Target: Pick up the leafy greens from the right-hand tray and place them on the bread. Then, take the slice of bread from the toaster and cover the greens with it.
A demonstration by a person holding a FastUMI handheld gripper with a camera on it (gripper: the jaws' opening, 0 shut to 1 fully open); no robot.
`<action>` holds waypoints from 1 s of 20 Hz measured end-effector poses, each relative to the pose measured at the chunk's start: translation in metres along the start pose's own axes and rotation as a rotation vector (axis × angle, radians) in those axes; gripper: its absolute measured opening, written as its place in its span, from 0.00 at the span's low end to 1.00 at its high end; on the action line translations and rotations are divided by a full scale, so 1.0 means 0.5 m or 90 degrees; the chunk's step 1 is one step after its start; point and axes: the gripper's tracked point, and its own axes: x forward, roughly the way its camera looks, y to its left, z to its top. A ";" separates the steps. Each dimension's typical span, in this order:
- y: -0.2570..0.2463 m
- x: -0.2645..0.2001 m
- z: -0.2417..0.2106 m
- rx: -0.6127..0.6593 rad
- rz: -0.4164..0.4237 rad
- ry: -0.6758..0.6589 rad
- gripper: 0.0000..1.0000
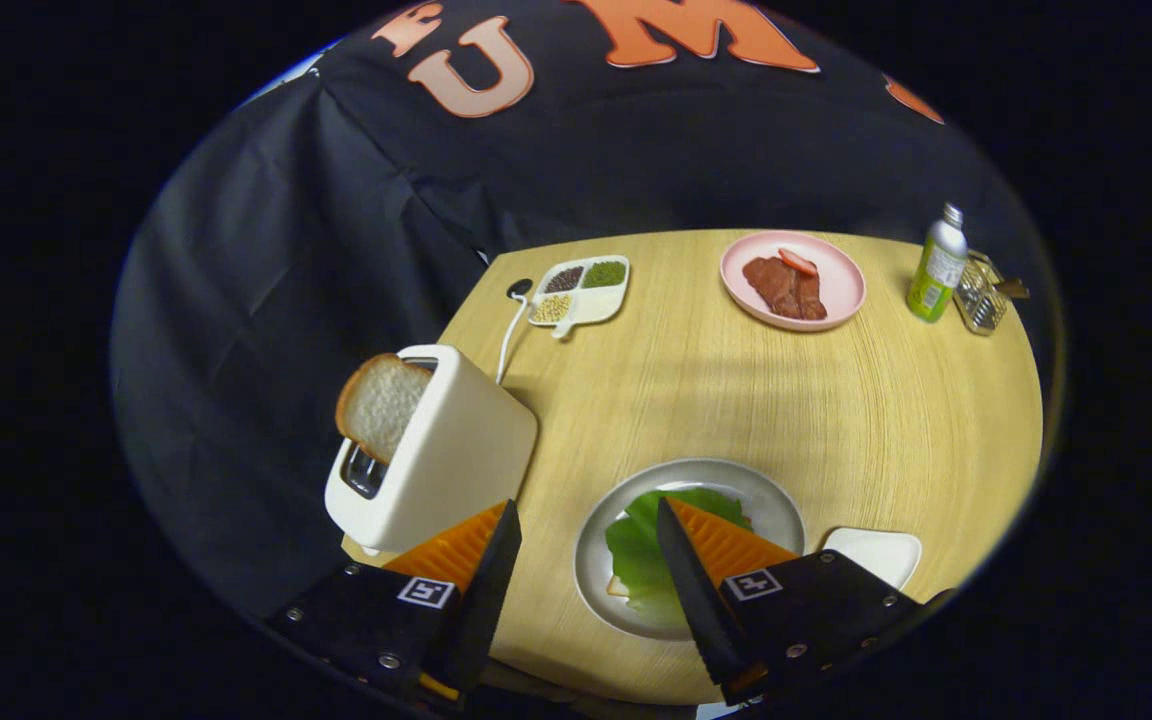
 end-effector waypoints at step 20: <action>0.309 0.179 0.126 -0.073 -0.090 0.115 0.87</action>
